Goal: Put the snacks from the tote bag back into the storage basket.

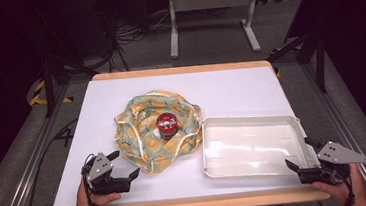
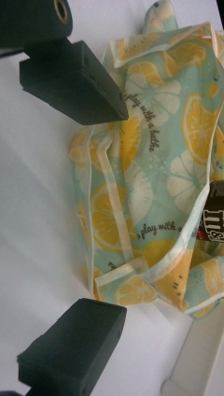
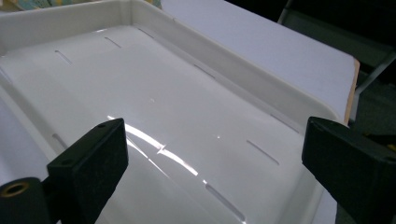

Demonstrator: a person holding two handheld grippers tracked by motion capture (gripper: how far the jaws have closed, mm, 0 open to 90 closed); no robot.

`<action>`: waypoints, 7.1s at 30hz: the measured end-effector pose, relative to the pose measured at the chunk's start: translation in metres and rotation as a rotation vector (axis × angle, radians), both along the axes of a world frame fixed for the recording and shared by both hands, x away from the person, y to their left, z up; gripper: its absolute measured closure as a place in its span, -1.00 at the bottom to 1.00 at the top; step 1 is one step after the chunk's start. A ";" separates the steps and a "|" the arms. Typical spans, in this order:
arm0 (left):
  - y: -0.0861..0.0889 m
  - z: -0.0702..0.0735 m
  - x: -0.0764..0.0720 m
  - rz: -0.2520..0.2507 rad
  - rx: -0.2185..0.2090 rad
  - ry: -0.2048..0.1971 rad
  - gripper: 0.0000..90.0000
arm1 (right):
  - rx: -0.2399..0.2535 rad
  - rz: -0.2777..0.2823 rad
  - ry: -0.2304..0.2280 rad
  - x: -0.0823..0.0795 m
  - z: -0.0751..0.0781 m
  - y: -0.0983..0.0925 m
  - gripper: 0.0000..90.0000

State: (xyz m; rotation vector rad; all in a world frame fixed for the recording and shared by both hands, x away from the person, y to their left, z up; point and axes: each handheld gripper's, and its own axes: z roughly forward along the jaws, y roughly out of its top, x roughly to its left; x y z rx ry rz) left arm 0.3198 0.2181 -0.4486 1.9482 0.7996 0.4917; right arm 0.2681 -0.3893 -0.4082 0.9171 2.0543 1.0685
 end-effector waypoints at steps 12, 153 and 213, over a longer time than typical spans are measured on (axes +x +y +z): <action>-0.003 -0.001 0.001 -0.015 0.030 -0.010 -0.83 | -0.004 0.042 0.024 -0.002 -0.001 0.009 -0.81; 0.006 -0.005 -0.016 -0.002 0.051 0.000 -0.82 | -0.484 0.644 0.381 0.224 0.038 0.351 -0.64; 0.007 -0.004 -0.018 0.006 0.052 0.003 -0.83 | -0.480 0.680 0.317 0.193 0.086 0.325 -0.47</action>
